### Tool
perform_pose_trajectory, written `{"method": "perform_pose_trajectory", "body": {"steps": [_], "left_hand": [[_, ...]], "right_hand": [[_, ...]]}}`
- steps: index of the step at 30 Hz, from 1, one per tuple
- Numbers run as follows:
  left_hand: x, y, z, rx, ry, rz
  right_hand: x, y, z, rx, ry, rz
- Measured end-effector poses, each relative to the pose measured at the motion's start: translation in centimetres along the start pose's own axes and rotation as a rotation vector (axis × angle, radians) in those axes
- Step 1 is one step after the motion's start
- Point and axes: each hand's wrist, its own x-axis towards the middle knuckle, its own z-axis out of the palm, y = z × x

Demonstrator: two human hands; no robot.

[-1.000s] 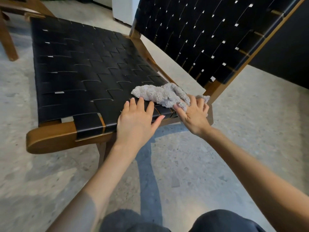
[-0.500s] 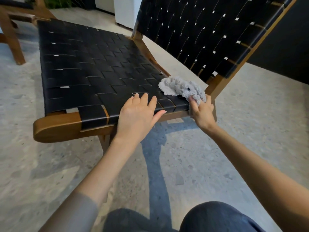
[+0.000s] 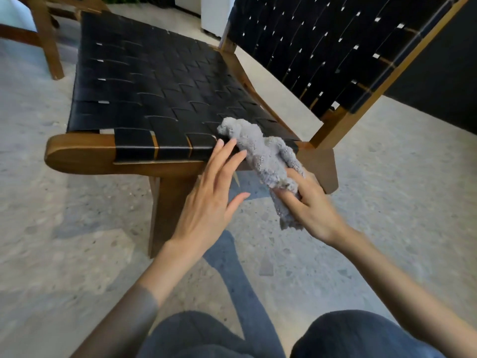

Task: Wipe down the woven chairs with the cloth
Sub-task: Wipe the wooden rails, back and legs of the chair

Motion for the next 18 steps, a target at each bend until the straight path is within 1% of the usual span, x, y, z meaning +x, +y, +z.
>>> {"method": "perform_pose_trajectory", "body": {"steps": [3, 6, 7, 9, 11, 13, 16, 18], "left_hand": [[-1.9, 0.4, 0.6, 0.093, -0.014, -0.022], [-3.2, 0.6, 0.6, 0.161, 0.042, -0.107], [-3.5, 0.5, 0.5, 0.174, 0.053, -0.119], [-4.1, 0.2, 0.0, 0.188, 0.024, -0.139], [-4.7, 0.2, -0.8, 0.168, -0.03, -0.192], [-5.3, 0.4, -1.8, 0.131, -0.088, -0.258], [-5.8, -0.1, -3.7, 0.039, -0.162, -0.39], [-6.0, -0.9, -5.1, -0.041, -0.215, -0.502]], "right_hand": [[-0.8, 0.7, -0.3, -0.044, -0.227, 0.001], [-0.4, 1.4, -0.5, -0.104, -0.398, 0.01], [-0.2, 1.5, -0.4, -0.097, -0.437, 0.002], [0.2, 1.6, -0.2, -0.059, -0.468, -0.016], [0.6, 1.7, 0.3, -0.102, -0.43, -0.057], [0.9, 1.5, 1.0, -0.193, -0.301, -0.108], [1.6, 0.1, 1.7, -0.217, -0.066, -0.163], [2.1, -1.0, 2.0, -0.177, -0.007, -0.191]]}}
